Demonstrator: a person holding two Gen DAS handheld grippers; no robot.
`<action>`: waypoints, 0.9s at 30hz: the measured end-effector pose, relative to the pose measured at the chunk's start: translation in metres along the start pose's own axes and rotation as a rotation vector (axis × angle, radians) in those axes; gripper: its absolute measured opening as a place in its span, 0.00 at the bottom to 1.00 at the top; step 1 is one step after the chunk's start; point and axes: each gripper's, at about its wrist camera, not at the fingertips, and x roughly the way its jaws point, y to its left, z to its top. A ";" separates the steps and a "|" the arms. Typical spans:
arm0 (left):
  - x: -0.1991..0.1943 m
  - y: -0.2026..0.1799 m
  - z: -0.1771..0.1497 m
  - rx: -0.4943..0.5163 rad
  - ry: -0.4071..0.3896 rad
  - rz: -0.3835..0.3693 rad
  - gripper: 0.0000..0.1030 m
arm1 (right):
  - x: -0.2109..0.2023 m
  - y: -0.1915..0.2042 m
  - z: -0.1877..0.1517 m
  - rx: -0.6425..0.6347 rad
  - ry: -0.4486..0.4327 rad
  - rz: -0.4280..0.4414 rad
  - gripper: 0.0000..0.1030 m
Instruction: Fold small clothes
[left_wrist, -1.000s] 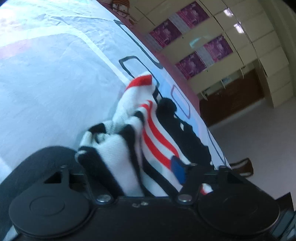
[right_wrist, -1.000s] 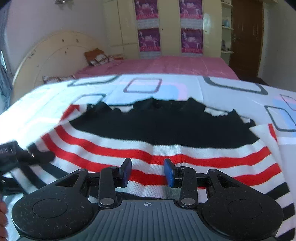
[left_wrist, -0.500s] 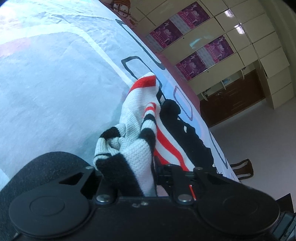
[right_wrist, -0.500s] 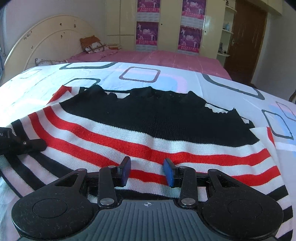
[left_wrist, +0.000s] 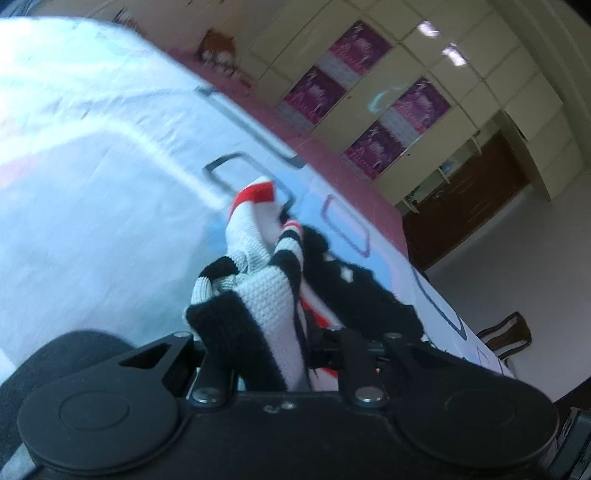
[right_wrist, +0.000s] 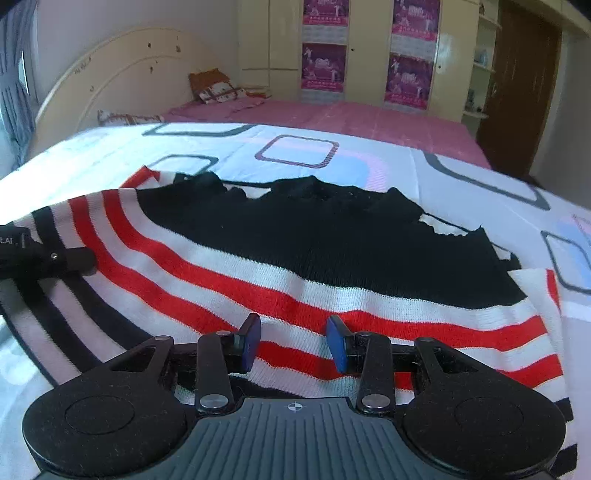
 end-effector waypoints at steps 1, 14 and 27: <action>-0.002 -0.007 0.000 0.015 -0.009 -0.001 0.15 | -0.003 -0.003 0.000 0.001 -0.007 0.004 0.37; 0.001 -0.134 -0.026 0.303 -0.027 -0.134 0.14 | -0.053 -0.075 -0.011 0.099 -0.066 0.002 0.37; 0.053 -0.223 -0.167 0.743 0.165 -0.245 0.15 | -0.111 -0.176 -0.057 0.276 -0.070 -0.155 0.37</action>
